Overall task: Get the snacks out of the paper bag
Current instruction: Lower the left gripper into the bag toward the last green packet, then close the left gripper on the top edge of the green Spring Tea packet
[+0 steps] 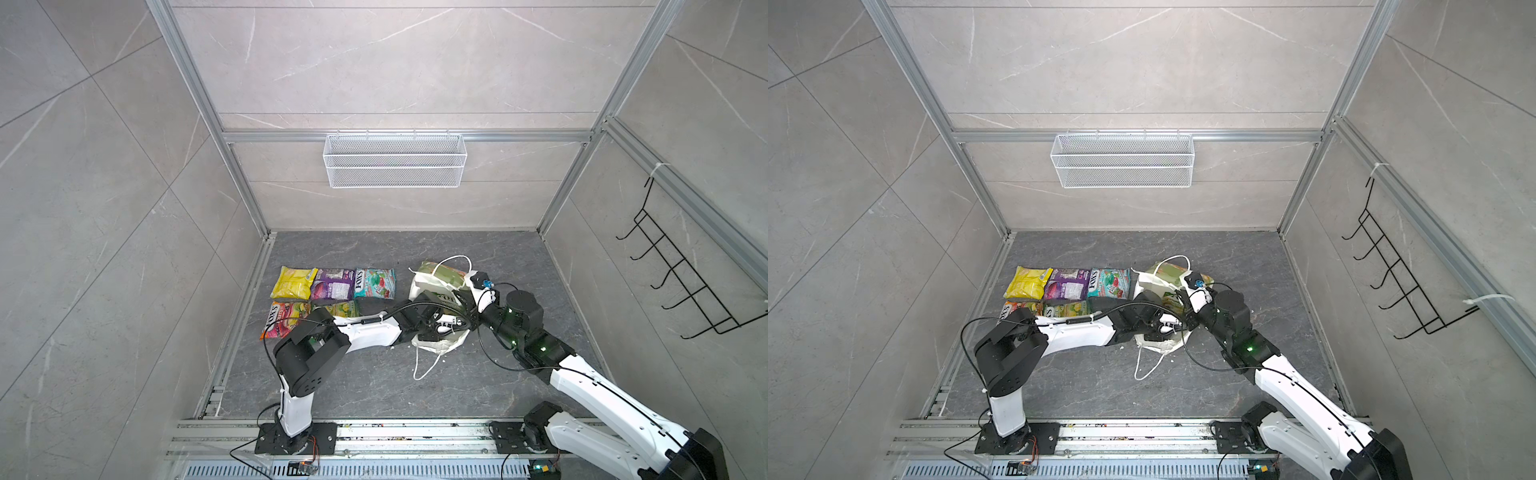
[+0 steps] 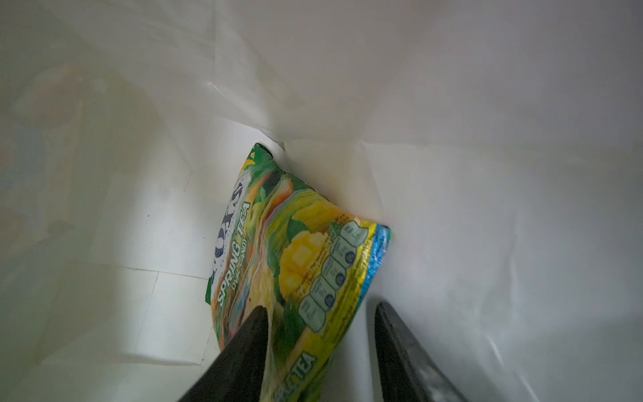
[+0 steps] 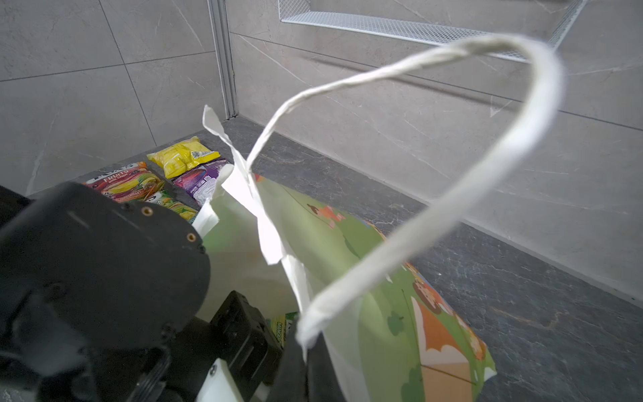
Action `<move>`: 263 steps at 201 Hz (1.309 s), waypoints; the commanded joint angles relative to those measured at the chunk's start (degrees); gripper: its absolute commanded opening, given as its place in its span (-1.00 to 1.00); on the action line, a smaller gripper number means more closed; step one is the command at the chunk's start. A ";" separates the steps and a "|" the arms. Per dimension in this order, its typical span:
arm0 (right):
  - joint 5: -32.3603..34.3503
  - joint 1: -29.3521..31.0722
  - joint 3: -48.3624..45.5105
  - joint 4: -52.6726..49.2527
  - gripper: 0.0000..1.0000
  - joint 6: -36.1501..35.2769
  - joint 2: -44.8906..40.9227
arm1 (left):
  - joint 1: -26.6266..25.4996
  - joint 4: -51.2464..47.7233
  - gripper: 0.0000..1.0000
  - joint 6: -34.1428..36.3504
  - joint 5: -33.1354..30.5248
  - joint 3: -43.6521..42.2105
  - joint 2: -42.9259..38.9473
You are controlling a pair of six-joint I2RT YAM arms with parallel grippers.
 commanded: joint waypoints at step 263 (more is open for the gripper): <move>2.01 0.21 0.37 4.47 -1.00 2.70 1.59 | -5.27 7.88 -1.00 1.56 -9.26 -5.28 -14.11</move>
